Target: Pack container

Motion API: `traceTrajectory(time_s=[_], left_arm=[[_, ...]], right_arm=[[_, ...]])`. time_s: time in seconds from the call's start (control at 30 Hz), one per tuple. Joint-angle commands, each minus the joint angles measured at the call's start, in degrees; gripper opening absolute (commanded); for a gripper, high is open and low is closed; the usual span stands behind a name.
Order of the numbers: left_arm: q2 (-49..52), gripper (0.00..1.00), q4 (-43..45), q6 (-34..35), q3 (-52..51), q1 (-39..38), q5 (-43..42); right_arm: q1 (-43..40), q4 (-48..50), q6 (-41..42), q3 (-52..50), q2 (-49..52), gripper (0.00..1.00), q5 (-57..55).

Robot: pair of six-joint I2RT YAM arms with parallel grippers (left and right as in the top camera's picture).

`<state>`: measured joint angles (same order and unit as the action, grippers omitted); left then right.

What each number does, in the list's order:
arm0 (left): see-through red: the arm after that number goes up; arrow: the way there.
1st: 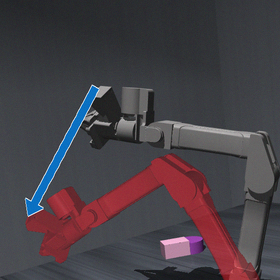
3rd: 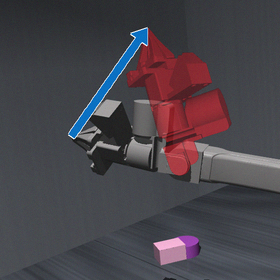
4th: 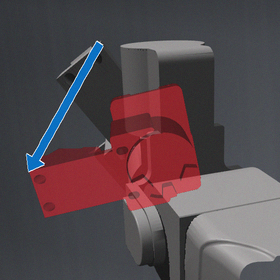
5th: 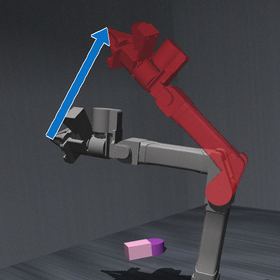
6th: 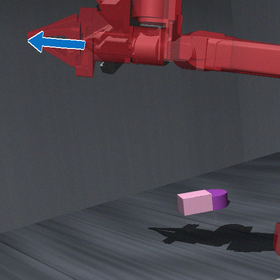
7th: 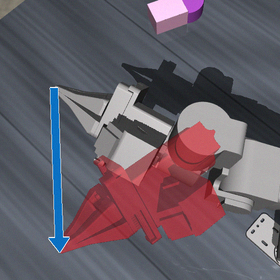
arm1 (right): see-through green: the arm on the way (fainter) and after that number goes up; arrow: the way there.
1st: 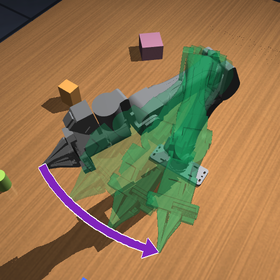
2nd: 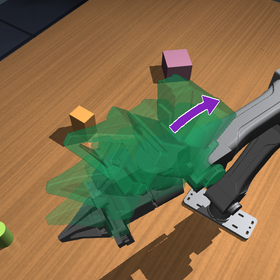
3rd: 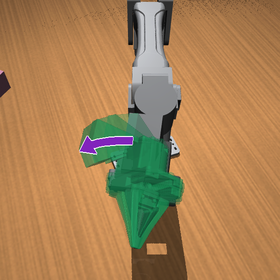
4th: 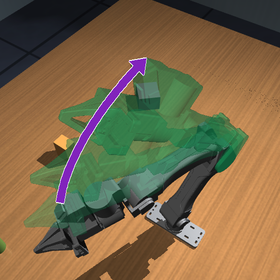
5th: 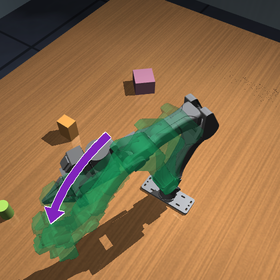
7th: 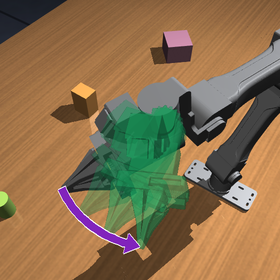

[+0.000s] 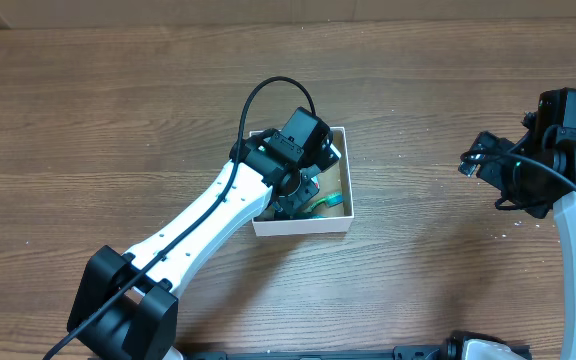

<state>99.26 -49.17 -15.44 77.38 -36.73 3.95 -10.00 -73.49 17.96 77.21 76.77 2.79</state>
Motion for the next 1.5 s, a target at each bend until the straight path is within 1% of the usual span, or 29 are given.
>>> traceTrajectory(time_s=[0.0, 0.03, 0.2, 0.37, 0.43, 0.5, 0.57, 0.6, 0.7, 0.73, 0.77, 0.83, 0.93, 1.07, 1.13, 1.23, 1.3, 1.47], left_arm=[[0.0, 0.55, 0.3, -1.0, 0.4, 0.3, 1.0], [-0.1, 0.58, 0.3, -0.8, 0.4, 0.3, 1.0], [-4.0, 0.57, -0.1, 0.9, 0.6, 0.3, 1.0], [-14.2, 0.59, -2.1, 5.7, 0.7, 0.4, 1.3], [-17.5, 0.60, -3.5, 8.6, 0.7, 0.7, 3.2], [-20.7, 0.65, -4.7, 11.9, 0.7, 2.0, 6.1], [-23.4, 0.76, -5.7, 15.5, 0.7, 5.0, 8.6], [-24.1, 0.80, -6.1, 16.7, 0.7, 6.6, 8.7], [-24.8, 0.89, -7.5, 21.8, 0.7, 13.9, 8.3], [-24.7, 0.97, -7.8, 22.9, 0.7, 15.6, 8.1], [-24.3, 1.00, -8.0, 24.3, 0.7, 17.9, 7.3], [-23.1, 1.00, -7.7, 25.2, 0.7, 23.5, 3.0], [-21.3, 1.00, -7.6, 25.4, 0.7, 27.6, 0.7], [-18.5, 1.00, -7.3, 25.3, 0.7, 29.7, 0.1], [-17.6, 1.00, -5.8, 25.1, 0.7, 29.7, 1.6], [-17.6, 1.00, -6.2, 24.9, 0.7, 30.0, 3.5], [-19.3, 1.00, -6.1, 24.9, 0.7, 30.1, 1.7], [-26.6, 1.00, -6.2, 24.5, -0.6, 29.9, 0.3]], right_arm=[[0.2, 0.2, -0.2, 0.0, -0.5, 1.00, 0.3], [0.2, 0.2, -0.2, 0.0, -0.5, 1.00, 0.3], [0.2, 0.1, -0.2, 0.0, -0.5, 1.00, 0.3], [0.5, 0.5, -1.5, 0.0, -0.5, 1.00, 0.4], [2.0, 1.9, -2.4, 0.1, -0.5, 1.00, 0.3], [4.5, 4.0, -3.5, 0.2, -0.5, 1.00, 0.3], [8.1, 7.0, -4.9, 0.2, -0.5, 1.00, 0.3], [10.6, 9.1, -6.2, 0.2, -0.5, 1.00, 0.3], [16.0, 15.0, -6.5, 0.2, -0.1, 1.00, -0.4], [16.9, 16.4, -6.5, 0.2, 0.1, 1.00, -1.1], [18.2, 18.6, -6.5, 0.2, 0.6, 1.00, -2.0], [19.5, 22.3, -7.3, 0.2, 2.2, 1.00, -2.9], [19.6, 25.0, -8.0, 0.2, 4.0, 1.00, -2.9], [19.6, 30.6, -8.0, 0.2, 4.7, 1.00, -2.8], [19.6, 32.3, -8.5, 0.2, 4.7, 1.00, -2.7], [19.6, 31.8, -8.6, 0.2, 4.3, 1.00, -2.7], [19.6, 28.9, -6.3, 0.1, 2.9, 1.00, -2.7], [19.7, 24.8, -1.4, -0.8, -2.6, 1.00, -6.1]])
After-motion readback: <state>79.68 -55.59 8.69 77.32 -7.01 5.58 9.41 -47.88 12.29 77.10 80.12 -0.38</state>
